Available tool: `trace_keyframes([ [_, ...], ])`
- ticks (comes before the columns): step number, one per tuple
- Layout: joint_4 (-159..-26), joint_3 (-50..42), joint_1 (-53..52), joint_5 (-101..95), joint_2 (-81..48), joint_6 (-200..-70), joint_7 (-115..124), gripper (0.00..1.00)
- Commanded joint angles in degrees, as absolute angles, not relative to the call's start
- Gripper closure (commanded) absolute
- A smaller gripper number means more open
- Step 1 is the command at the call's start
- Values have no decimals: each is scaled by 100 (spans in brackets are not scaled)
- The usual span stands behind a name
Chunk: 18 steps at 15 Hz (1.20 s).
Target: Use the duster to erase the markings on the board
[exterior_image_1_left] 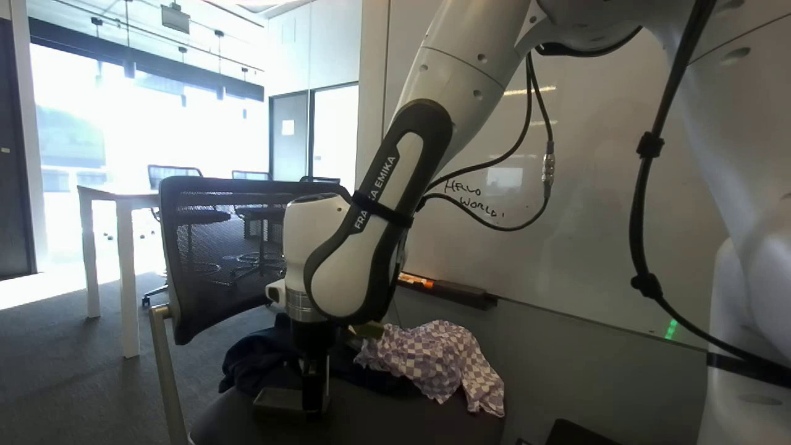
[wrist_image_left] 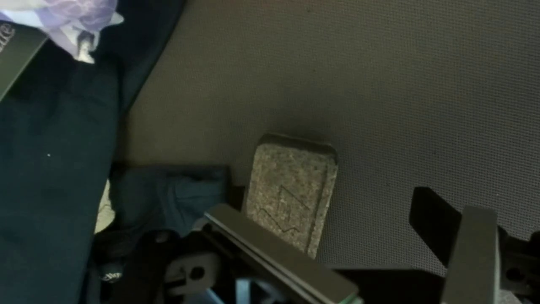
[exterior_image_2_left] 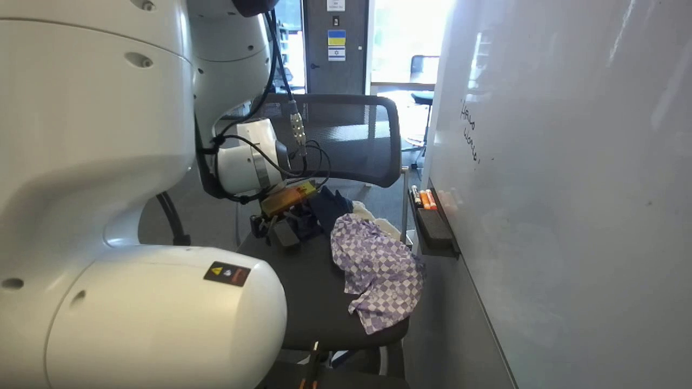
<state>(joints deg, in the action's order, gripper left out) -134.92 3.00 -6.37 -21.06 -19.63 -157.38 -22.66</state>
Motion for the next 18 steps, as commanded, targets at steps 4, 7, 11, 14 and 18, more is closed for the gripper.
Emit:
trace_keyframes([
  [4,-13167,38,-785,-2676,-2455,-16191,-1887,0],
  [7,-12886,-46,-842,-2749,-2688,-16282,-1712,0],
  [11,-12517,-107,-876,-2687,-2927,-16226,-1573,0],
  [14,-12395,-98,-841,-2565,-3043,-16133,-1447,0],
  [18,-12472,-28,-816,-2462,-3043,-16027,-1376,32],
])
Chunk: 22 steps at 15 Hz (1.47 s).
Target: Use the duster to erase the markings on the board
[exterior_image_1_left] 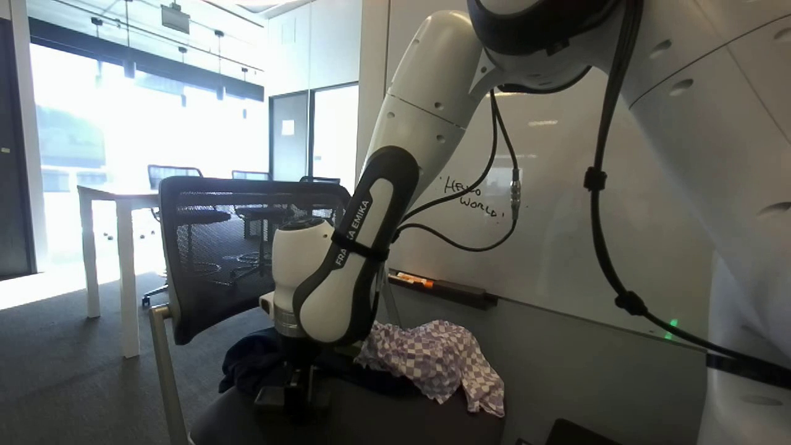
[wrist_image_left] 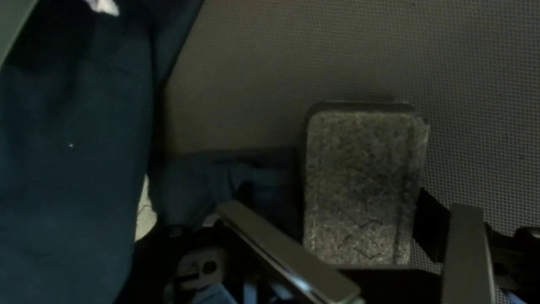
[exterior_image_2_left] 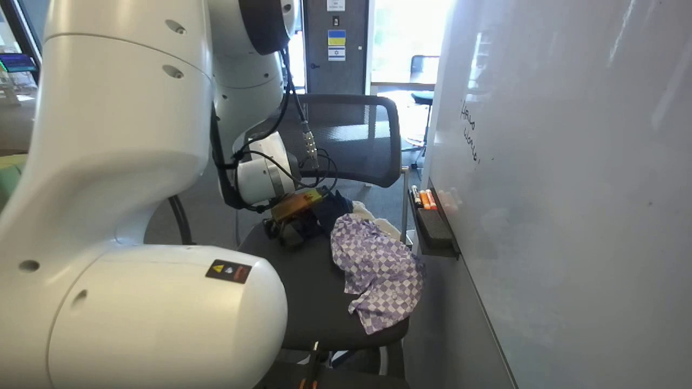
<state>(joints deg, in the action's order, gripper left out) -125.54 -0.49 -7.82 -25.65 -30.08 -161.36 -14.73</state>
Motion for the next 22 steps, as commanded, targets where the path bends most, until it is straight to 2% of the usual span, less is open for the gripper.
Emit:
trace_keyframes([
  [1,-12497,-22,-820,-2460,-3015,-16006,-1370,42],
  [5,-12621,77,-823,-2390,-2753,-15871,-1330,69],
  [16,-12692,93,-826,-2634,-1272,-14199,-1170,69],
  [22,-12770,141,-641,-2441,-1023,-12909,-1086,69],
])
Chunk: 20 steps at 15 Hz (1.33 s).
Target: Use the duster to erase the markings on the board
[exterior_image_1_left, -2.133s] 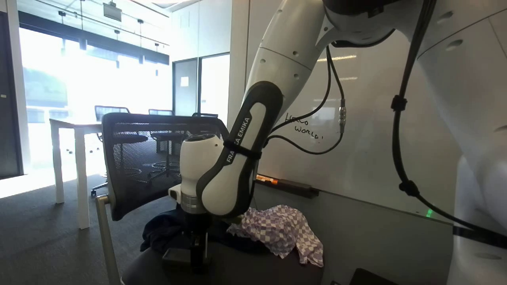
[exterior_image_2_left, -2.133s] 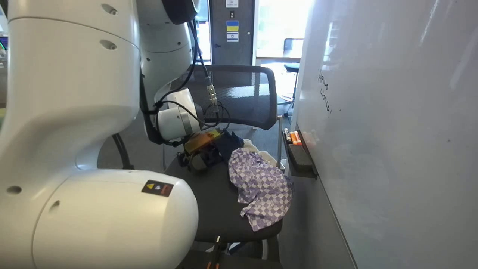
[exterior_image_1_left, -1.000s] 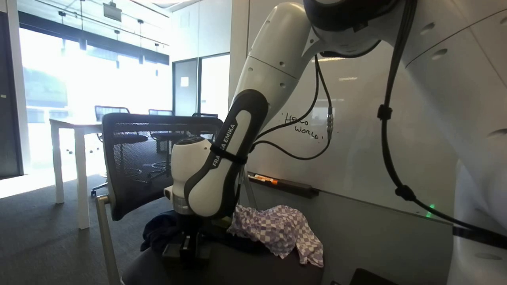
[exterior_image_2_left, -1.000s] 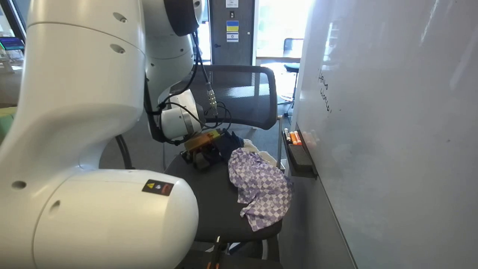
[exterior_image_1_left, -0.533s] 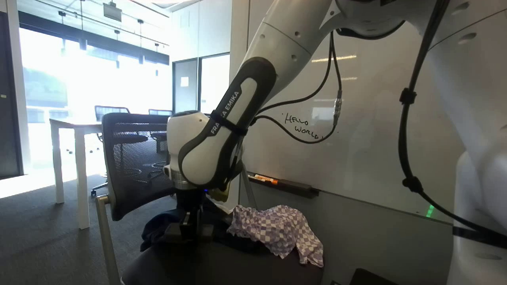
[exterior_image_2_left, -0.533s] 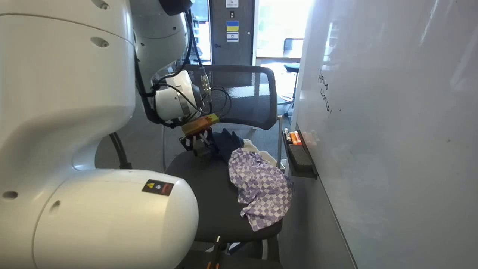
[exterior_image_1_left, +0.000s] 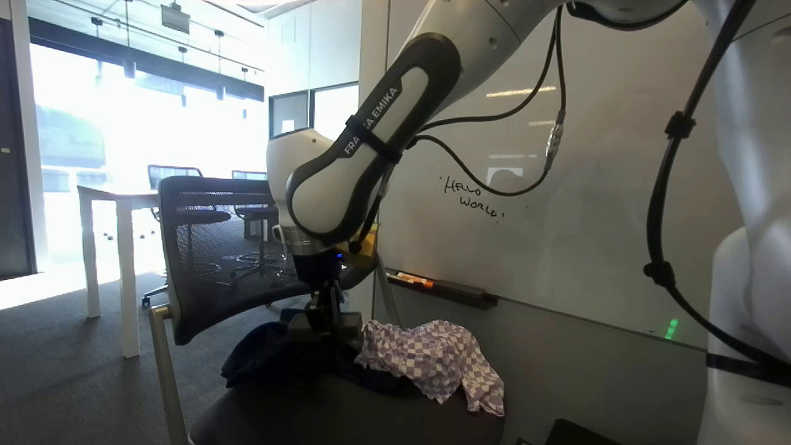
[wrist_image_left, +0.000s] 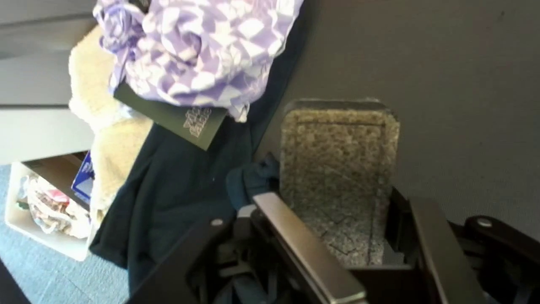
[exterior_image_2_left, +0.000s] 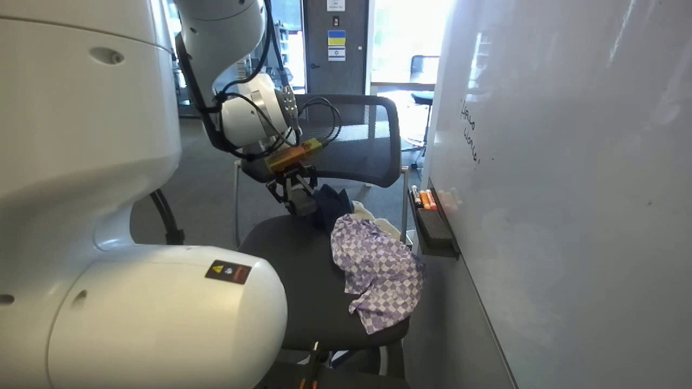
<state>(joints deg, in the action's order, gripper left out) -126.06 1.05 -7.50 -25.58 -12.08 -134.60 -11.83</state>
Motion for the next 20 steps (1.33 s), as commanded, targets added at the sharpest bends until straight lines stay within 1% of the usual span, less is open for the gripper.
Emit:
trace_keyframes([
  [1,-12827,149,-587,-2348,-1027,-12779,-1122,69],
  [7,-13313,178,-301,-1739,-1173,-12805,-1418,69],
  [8,-13398,181,-285,-1706,-1198,-12854,-1429,19],
  [9,-13457,182,-269,-1670,-1205,-12853,-1428,17],
  [10,-13490,186,-249,-1611,-1226,-12855,-1434,11],
  [11,-13521,183,-230,-1563,-1239,-12861,-1445,3],
  [12,-13528,155,-206,-1555,-1269,-12879,-1424,0],
  [13,-13522,146,-181,-1501,-1295,-12826,-1433,0],
  [20,-13589,186,14,-1228,-1454,-13009,-1645,0],
])
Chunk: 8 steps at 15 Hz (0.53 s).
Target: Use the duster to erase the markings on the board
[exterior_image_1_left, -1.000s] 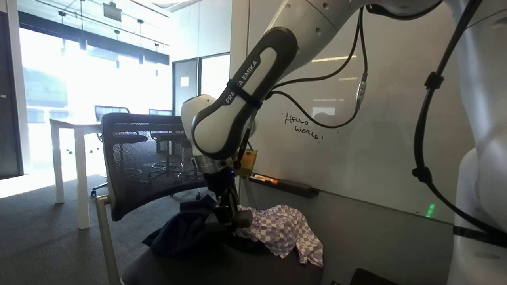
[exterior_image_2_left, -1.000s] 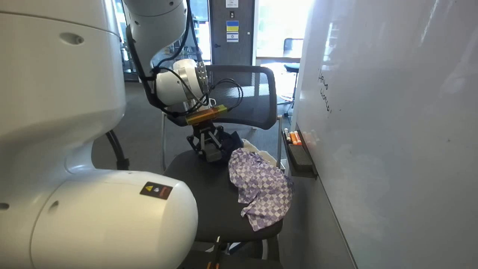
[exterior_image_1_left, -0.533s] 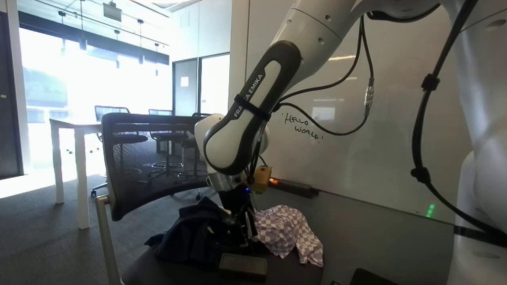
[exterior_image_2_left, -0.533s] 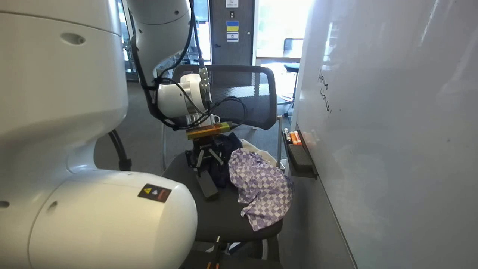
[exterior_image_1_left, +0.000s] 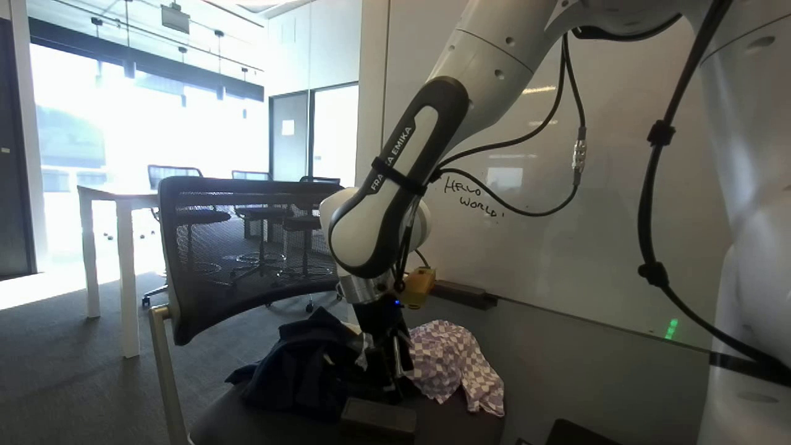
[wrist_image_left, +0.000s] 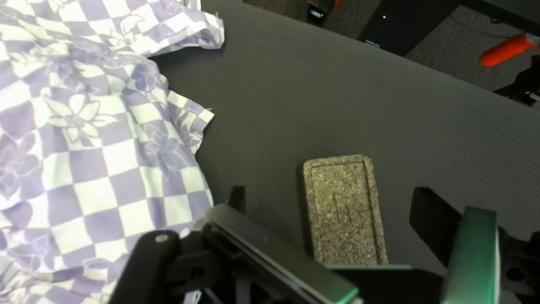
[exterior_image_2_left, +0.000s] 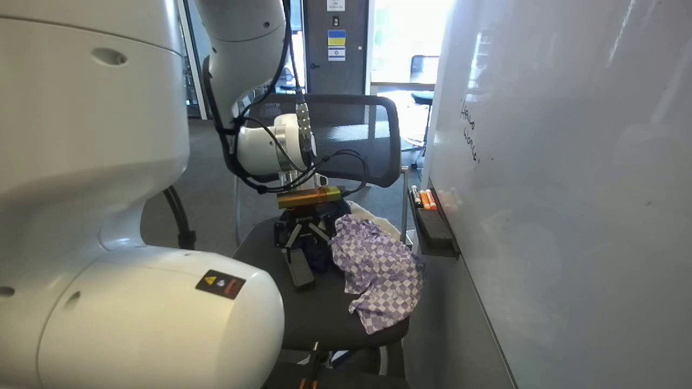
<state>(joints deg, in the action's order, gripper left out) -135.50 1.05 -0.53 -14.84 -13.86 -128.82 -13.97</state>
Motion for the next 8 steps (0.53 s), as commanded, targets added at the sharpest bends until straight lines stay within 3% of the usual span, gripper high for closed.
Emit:
trace_keyframes([
  [1,-13604,248,6,-1101,-1497,-13001,-1742,0],
  [8,-13634,397,-237,-1431,-1718,-13793,-1682,0],
])
